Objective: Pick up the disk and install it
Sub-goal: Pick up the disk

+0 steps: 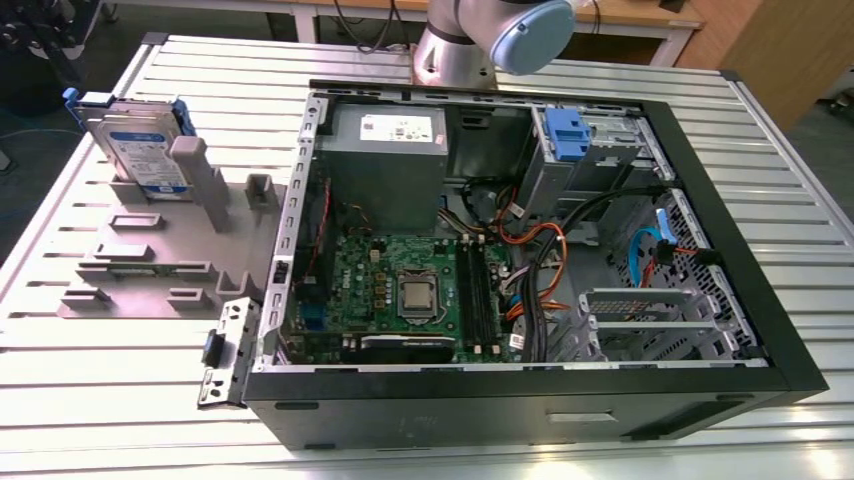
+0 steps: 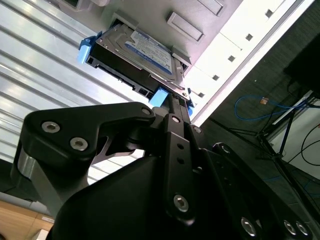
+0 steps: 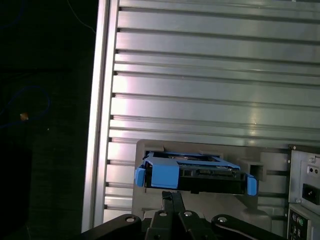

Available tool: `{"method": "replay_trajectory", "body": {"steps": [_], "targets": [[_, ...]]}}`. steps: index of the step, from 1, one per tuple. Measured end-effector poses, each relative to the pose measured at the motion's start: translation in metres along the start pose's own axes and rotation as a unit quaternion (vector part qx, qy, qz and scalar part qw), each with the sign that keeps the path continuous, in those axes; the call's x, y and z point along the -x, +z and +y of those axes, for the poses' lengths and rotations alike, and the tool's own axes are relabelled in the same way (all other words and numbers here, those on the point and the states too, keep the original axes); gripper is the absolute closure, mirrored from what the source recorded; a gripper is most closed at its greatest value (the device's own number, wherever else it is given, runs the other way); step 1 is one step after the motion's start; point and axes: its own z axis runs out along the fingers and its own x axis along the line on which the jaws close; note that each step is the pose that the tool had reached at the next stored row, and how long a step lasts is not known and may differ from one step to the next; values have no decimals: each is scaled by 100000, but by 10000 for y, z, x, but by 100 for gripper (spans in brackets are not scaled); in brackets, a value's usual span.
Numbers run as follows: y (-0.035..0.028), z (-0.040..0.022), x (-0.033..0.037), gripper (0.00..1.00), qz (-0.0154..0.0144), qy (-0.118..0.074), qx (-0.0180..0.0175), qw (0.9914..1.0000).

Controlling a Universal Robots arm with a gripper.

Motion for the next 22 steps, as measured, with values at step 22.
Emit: {"method": "replay_trajectory", "body": {"steps": [22], "targets": [[0, 0, 0, 89, 63, -1639, -2, 99987]]}}
